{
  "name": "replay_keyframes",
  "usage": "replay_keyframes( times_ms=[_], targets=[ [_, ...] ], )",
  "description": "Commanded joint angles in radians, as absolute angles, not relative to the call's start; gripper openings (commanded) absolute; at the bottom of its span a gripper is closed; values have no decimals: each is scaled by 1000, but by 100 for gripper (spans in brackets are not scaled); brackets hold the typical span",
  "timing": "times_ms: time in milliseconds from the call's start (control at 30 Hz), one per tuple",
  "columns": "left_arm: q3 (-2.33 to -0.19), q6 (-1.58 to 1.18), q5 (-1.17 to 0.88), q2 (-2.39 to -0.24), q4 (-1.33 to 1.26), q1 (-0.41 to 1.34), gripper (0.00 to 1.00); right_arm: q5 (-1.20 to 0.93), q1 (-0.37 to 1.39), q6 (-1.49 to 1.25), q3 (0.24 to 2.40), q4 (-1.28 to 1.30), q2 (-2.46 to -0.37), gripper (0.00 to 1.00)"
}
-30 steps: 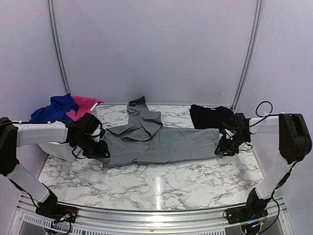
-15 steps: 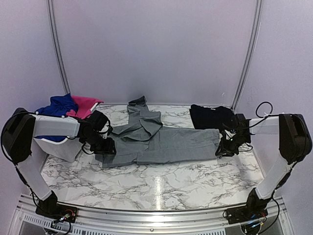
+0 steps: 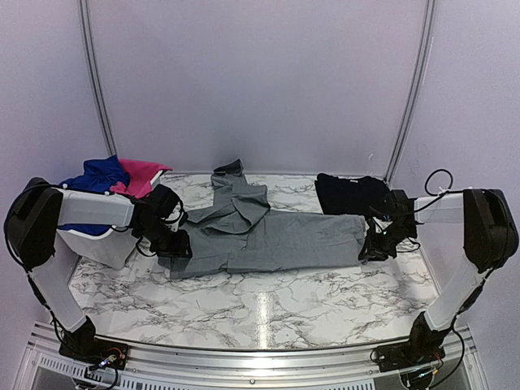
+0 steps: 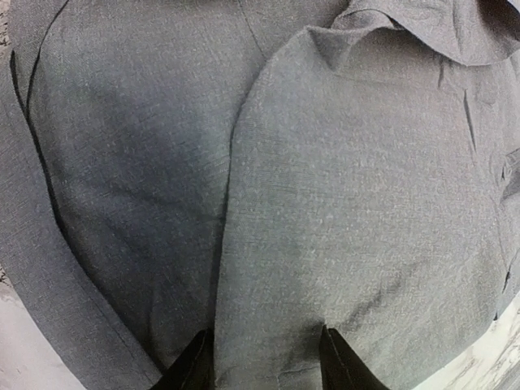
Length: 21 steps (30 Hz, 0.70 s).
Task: Fold and stack the mixed laundry pile
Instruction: Smooth out the 1/3-folded shirt at the center of the board.
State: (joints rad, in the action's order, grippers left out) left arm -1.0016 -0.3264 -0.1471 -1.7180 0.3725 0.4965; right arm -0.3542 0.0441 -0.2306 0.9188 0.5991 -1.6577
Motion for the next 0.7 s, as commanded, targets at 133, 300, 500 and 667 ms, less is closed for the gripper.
replay_keyframes(
  times_ms=[133,300,500,667],
  targets=[
    [-971,-319,-189,-1717,410,486,42,-373,38,-224,902,630,-1654,16],
    [-966,-308,-212,-1658,432,484,15,-376,38,-227,896,638,-1636,1],
    [-982,-271,-198,-1568,513,472,0,-370,38,-228,900,669,-1593,0],
    [-970,-229,-210,-1516,567,462,0,-336,38,-224,896,717,-1559,0]
  ],
)
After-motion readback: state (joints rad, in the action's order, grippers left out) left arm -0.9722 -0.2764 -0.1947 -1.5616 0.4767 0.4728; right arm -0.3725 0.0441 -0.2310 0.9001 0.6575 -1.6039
